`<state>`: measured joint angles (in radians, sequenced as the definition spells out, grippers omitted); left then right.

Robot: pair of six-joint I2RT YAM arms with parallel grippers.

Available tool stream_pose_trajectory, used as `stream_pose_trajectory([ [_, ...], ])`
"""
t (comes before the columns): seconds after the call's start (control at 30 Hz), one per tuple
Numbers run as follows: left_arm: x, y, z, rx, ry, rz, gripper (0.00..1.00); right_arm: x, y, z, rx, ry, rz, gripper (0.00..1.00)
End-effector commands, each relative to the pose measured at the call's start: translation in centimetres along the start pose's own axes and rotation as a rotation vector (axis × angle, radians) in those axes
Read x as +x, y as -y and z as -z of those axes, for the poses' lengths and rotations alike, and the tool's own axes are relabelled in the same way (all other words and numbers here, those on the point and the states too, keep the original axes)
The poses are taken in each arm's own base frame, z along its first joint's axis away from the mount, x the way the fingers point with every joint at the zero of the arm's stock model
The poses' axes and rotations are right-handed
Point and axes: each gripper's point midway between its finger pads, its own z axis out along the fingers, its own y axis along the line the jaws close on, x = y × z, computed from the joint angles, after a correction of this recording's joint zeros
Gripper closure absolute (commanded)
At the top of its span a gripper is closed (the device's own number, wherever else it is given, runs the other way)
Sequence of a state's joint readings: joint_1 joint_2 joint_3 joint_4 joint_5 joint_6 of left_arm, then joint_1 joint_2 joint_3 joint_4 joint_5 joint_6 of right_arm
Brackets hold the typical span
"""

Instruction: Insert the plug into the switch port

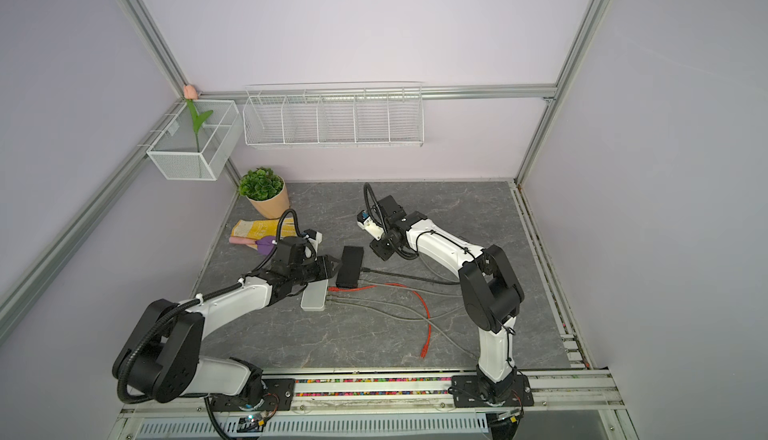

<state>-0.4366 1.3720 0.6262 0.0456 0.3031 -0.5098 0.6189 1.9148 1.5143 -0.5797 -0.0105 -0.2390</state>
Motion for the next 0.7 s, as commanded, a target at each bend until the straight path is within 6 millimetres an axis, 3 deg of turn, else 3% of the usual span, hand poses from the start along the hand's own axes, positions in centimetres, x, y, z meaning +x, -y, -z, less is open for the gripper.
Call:
stream_pose_trajectory([
  [0.0, 0.2, 0.0, 1.8, -0.014, 0.016, -0.024, 0.61, 2.2, 3.9, -0.1, 0.121, -0.093, -0.097, 0.65],
  [0.17, -0.1, 1.6, 4.9, 0.030, 0.079, -0.047, 0.60, 5.3, 7.4, -1.1, 0.178, -0.202, -0.224, 0.63],
  [0.33, 0.0, 2.2, 7.0, 0.041, 0.106, -0.066, 0.59, 7.5, 8.0, -2.5, 0.168, -0.272, -0.259, 0.63],
  [0.67, 0.4, 2.5, 7.3, 0.063, 0.109, -0.060, 0.59, 9.6, 9.0, -4.6, 0.191, -0.342, -0.307, 0.62],
])
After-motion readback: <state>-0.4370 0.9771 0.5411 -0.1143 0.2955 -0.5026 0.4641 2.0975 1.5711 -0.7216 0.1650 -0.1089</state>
